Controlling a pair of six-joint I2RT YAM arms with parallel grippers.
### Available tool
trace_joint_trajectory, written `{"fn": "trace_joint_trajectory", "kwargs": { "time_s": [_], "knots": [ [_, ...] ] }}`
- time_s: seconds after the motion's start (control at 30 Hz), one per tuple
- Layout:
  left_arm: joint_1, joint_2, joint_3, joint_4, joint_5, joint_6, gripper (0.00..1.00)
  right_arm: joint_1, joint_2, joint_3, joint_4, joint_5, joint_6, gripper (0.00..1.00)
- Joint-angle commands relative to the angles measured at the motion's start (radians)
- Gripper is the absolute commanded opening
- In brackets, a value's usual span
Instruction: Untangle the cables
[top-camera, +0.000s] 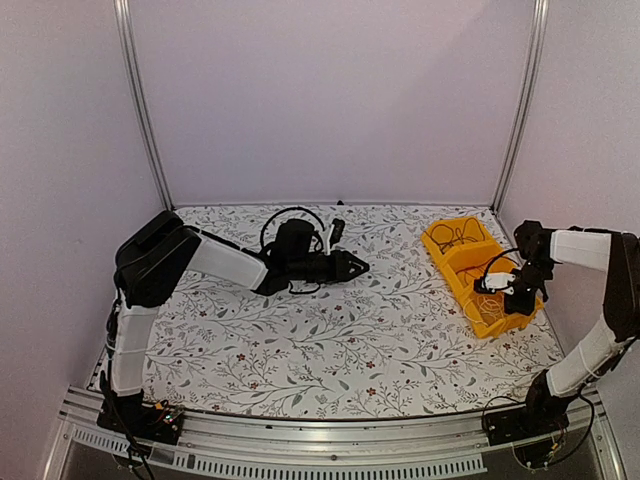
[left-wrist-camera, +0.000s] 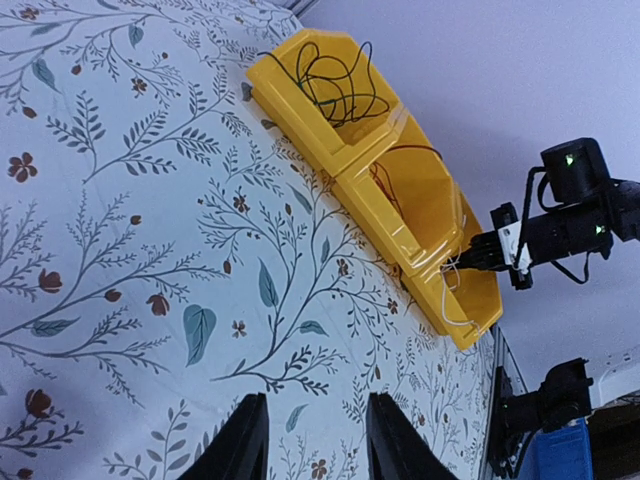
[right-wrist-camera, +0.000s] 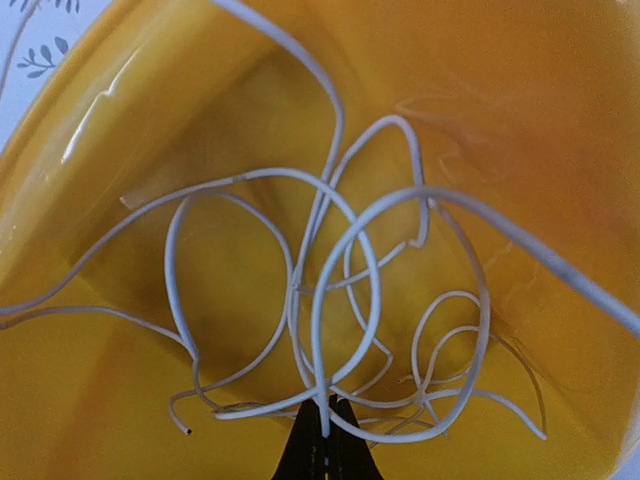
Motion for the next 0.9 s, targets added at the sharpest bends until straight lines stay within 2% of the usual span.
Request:
{"fn": "trace_joint_trajectory", "kwargs": {
  "time_s": [0.0,0.1,0.27,0.43,0.63,0.8,0.87],
  "knots": [
    [0.001,-0.007,-0.009,0.008,0.012,0.005,0.34,-0.002,-0.051,-0.023,0.034,0.050,-0.043,0.01],
    [0.001,-0.007,-0.009,0.008,0.015,0.006,0.34,-0.002,-0.067,-0.016,0.029,0.069,-0.046,0.09],
    [0.002,-0.015,-0.012,0.001,0.020,0.010,0.34,-0.002,-0.123,0.058,-0.034,0.072,-0.050,0.33],
    [0.014,-0.071,-0.001,-0.103,0.017,0.087,0.35,-0.002,-0.186,0.122,-0.135,0.090,-0.066,0.47],
    [0.028,-0.186,0.017,-0.340,-0.081,0.244,0.37,-0.002,-0.226,0.104,-0.181,0.170,-0.089,0.54],
    [0.031,-0.268,-0.004,-0.492,-0.167,0.329,0.38,-0.002,-0.209,0.152,-0.271,0.152,-0.069,0.57],
    [0.031,-0.290,-0.018,-0.524,-0.189,0.342,0.38,-0.002,-0.201,0.180,-0.252,0.128,-0.066,0.57]
  ]
}}
